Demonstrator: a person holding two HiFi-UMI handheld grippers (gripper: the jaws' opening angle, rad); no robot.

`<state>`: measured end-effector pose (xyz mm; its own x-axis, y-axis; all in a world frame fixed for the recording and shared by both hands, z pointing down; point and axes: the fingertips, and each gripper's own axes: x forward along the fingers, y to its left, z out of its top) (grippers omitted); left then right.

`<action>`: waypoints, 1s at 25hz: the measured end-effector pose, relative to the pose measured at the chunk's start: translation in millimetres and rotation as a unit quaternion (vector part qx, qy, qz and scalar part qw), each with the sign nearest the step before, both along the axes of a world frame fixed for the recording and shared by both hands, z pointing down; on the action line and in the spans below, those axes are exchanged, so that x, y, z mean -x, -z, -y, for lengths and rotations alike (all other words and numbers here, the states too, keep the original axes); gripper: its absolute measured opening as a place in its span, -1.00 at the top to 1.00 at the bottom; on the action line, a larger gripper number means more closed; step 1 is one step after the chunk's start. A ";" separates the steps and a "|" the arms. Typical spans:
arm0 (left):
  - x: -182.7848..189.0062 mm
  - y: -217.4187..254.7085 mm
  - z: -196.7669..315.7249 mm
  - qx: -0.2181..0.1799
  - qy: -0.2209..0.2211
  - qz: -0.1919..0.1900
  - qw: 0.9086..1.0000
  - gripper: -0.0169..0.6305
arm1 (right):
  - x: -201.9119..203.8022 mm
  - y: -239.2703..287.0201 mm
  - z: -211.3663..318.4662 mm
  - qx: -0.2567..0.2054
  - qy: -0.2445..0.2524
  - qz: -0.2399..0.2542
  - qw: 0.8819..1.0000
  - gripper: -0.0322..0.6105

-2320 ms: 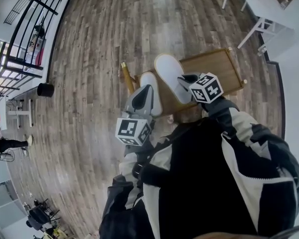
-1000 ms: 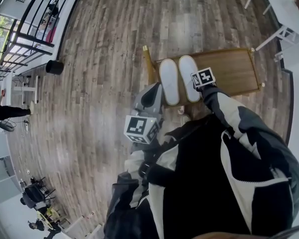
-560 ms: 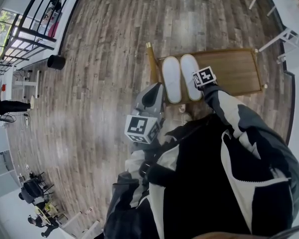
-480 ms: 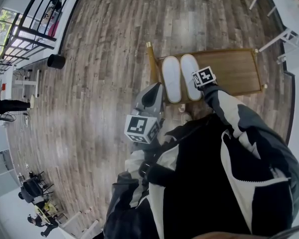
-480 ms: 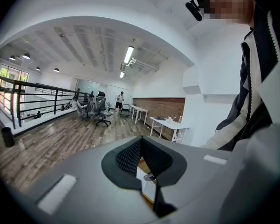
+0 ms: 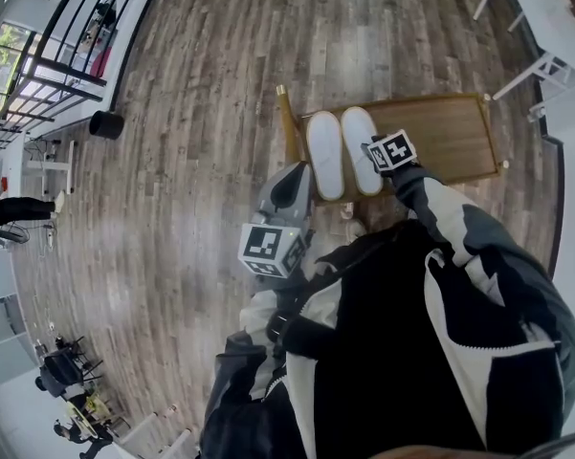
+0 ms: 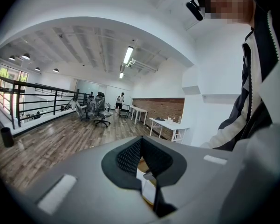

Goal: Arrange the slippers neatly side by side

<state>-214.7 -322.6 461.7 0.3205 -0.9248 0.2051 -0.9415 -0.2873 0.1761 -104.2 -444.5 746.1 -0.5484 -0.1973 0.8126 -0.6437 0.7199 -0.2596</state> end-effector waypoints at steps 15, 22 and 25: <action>-23.3 41.7 48.8 -0.062 -0.029 -0.008 0.998 0.89 | -4.3 285.7 -9.6 -0.281 0.032 0.220 0.934 0.89; -33.8 75.0 70.9 -0.094 -0.040 -0.005 0.995 0.89 | -26.2 373.9 -20.6 -0.374 0.020 0.257 0.891 0.89; -40.4 88.3 71.9 -0.107 -0.047 -0.006 0.993 0.89 | -29.8 376.1 -24.7 -0.382 0.013 0.250 0.890 0.89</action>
